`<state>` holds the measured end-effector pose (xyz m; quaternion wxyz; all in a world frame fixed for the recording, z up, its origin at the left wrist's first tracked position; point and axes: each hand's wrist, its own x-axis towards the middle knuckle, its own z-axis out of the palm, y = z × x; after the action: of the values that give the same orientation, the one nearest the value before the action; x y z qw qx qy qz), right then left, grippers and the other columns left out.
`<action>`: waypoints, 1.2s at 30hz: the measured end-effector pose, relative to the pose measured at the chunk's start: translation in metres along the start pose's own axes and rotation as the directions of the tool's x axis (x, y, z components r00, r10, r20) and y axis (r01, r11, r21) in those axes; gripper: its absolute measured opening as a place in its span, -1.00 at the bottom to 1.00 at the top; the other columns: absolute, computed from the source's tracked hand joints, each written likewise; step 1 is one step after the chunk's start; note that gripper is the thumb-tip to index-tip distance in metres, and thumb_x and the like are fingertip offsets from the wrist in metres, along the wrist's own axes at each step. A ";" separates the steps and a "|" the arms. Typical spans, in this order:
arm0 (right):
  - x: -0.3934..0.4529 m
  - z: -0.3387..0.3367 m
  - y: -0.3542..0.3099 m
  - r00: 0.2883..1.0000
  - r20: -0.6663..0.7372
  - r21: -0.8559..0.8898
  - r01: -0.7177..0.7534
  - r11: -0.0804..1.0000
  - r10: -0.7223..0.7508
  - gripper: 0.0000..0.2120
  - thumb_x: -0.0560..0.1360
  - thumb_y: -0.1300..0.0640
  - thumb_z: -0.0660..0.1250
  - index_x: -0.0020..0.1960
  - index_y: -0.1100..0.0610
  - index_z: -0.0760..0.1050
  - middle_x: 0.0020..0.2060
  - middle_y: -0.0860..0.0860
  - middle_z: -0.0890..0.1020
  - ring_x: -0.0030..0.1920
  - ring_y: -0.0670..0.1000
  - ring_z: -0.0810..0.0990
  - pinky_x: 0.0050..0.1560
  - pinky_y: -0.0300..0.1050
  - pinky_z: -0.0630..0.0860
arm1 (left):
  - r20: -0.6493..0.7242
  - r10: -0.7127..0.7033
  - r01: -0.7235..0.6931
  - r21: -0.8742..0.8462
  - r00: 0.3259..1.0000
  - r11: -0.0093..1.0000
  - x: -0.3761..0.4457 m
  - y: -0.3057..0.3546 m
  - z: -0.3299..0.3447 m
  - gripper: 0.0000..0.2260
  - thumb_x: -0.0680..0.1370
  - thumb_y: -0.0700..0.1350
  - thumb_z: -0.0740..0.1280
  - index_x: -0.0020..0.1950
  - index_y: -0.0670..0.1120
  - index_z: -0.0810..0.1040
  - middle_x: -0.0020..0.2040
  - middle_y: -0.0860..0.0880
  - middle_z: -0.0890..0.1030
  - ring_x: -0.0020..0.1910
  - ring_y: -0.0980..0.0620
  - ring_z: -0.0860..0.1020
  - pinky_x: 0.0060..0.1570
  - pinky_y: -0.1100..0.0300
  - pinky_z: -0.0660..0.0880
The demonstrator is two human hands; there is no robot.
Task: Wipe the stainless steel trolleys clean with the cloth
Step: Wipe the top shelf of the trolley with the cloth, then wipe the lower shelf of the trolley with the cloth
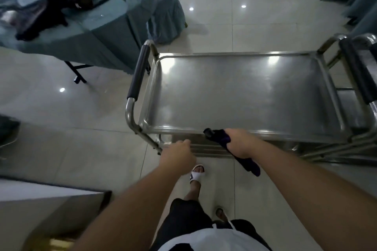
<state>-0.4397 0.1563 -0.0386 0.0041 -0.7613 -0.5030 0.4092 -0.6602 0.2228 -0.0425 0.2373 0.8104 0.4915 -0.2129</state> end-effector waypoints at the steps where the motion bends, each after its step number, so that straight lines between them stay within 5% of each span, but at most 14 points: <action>1: -0.008 0.008 0.000 1.000 0.002 -0.006 0.005 1.000 -0.005 -0.71 0.63 0.13 0.24 0.35 0.07 0.49 0.26 0.16 0.61 0.16 0.19 0.59 0.04 -0.05 0.47 | 0.009 -0.004 0.004 0.007 1.000 1.000 -0.011 -0.001 0.006 -0.57 0.61 -0.01 0.25 0.48 -0.03 0.43 0.36 -0.11 0.54 0.31 -0.16 0.54 0.24 -0.08 0.53; 10: -0.045 0.069 -0.019 0.997 0.080 -0.055 0.025 0.998 -0.020 -0.71 0.63 0.15 0.22 0.34 0.05 0.48 0.23 0.10 0.61 0.10 0.14 0.59 0.10 0.02 0.57 | 0.052 -0.023 0.021 0.045 0.998 0.999 -0.058 -0.026 0.037 -0.49 0.61 0.01 0.23 0.58 0.00 0.36 0.49 -0.07 0.48 0.40 -0.15 0.49 0.25 -0.04 0.49; 16: -0.034 0.099 -0.045 0.996 0.092 -0.035 0.008 0.999 -0.005 -0.61 0.67 0.10 0.20 0.49 0.08 0.40 0.37 0.11 0.55 0.29 0.17 0.56 0.18 -0.02 0.49 | 0.092 -0.053 0.051 0.025 0.994 0.998 -0.060 -0.072 0.053 -0.48 0.61 0.03 0.23 0.59 0.03 0.35 0.49 -0.05 0.47 0.41 -0.14 0.47 0.29 -0.06 0.44; 22: -0.003 0.133 -0.084 0.992 0.123 -0.003 -0.019 1.000 0.019 -0.63 0.65 0.12 0.25 0.44 0.00 0.45 0.26 0.08 0.60 0.10 0.10 0.58 0.01 -0.07 0.48 | 0.151 -0.056 0.055 0.006 0.987 0.998 -0.049 -0.136 0.060 -0.47 0.59 0.00 0.23 0.59 0.01 0.35 0.45 -0.07 0.50 0.37 -0.15 0.49 0.28 -0.06 0.50; 30: 0.045 0.182 -0.126 0.986 0.093 -0.003 -0.138 0.990 0.137 -0.57 0.63 0.21 0.22 0.49 0.07 0.36 0.16 0.16 0.59 0.06 0.18 0.59 0.06 0.06 0.58 | 0.202 -0.079 0.080 0.001 0.976 0.997 -0.014 -0.207 0.066 -0.46 0.63 0.03 0.24 0.62 0.01 0.31 0.49 -0.09 0.48 0.37 -0.17 0.51 0.29 -0.06 0.52; 36: 0.091 0.193 -0.127 0.988 0.045 0.052 -0.149 0.988 0.146 -0.76 0.63 0.18 0.22 0.29 0.13 0.42 0.02 0.13 0.57 -0.02 0.17 0.58 -0.06 0.03 0.54 | 0.195 -0.159 0.180 -0.093 0.968 0.979 0.025 -0.218 0.067 -0.44 0.63 -0.01 0.23 0.65 0.01 0.27 0.52 -0.09 0.45 0.41 -0.17 0.49 0.31 -0.07 0.50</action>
<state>-0.6428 0.2110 -0.1706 -0.0155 -0.7875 -0.4339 0.4375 -0.8532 0.2881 -0.1487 0.3076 0.7276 0.5456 -0.2799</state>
